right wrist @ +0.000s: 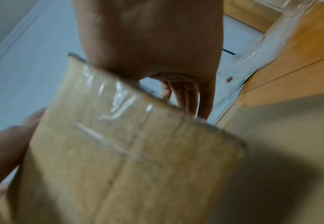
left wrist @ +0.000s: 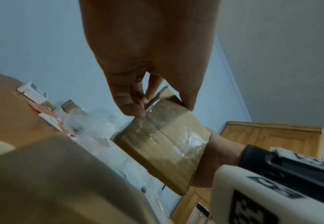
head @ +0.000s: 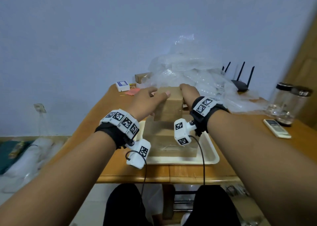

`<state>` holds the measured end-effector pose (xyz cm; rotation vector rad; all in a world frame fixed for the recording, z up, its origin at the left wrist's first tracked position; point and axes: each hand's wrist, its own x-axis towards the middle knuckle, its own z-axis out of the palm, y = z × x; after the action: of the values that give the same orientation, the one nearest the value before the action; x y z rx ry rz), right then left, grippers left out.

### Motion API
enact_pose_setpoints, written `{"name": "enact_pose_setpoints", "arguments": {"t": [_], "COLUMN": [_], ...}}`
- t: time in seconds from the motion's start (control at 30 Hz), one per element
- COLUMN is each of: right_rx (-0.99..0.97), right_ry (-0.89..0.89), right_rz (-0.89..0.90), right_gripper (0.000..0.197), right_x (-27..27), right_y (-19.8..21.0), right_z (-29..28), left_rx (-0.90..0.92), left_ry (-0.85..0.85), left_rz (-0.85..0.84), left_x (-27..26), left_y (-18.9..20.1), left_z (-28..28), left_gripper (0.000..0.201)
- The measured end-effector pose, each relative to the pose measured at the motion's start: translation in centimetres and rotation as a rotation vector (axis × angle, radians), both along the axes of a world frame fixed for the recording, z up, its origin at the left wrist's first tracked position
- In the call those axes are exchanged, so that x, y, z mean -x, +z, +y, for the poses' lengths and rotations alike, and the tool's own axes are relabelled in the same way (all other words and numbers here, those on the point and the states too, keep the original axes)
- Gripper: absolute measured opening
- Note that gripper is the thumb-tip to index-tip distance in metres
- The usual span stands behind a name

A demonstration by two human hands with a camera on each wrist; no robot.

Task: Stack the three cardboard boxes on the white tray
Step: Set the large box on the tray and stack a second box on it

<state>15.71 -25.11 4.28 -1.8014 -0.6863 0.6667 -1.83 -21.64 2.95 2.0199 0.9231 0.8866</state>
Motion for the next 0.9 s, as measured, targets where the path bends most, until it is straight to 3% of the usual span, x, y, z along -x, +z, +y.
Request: {"name": "enact_pose_setpoints", "arguments": {"t": [0.1, 0.3, 0.5, 0.53, 0.63, 0.73, 0.8, 0.9], "right_rx": [-0.018, 0.009, -0.023, -0.03, -0.016, 0.117, 0.198, 0.236], "right_ry": [0.056, 0.138, 0.116, 0.113, 0.101, 0.168, 0.235, 0.296], "right_rz": [-0.001, -0.029, -0.043, -0.046, -0.062, -0.081, -0.016, 0.03], "right_gripper": [0.03, 0.026, 0.023, 0.022, 0.045, 0.05, 0.055, 0.057], "right_x": [0.1, -0.1, -1.0, -1.5, -1.9, -1.4, -0.7, 0.1], "right_y": [-0.8, -3.4, -1.9, -1.5, -0.7, -0.8, -1.2, -1.7], "right_z": [-1.9, -2.2, -2.0, -2.0, -2.3, -2.6, -2.6, -2.6], "left_rx": [0.038, 0.051, -0.054, -0.034, 0.082, 0.389, 0.518, 0.515], "left_ry": [-0.011, 0.052, 0.21, 0.216, 0.183, 0.032, -0.05, -0.079], "left_rz": [0.028, 0.042, 0.009, 0.028, 0.115, 0.288, 0.363, 0.382], "left_x": [-0.7, -0.7, 0.0, 0.2, 0.8, 1.5, 1.5, 1.1], "left_y": [-1.4, -3.2, -2.0, -1.8, -1.2, -1.0, -1.3, -1.8], "left_z": [-1.4, -1.7, -1.3, -1.1, -1.4, -2.8, -3.3, -2.8], "left_gripper": [0.075, 0.073, 0.068, 0.063, 0.055, 0.061, 0.076, 0.098]}}
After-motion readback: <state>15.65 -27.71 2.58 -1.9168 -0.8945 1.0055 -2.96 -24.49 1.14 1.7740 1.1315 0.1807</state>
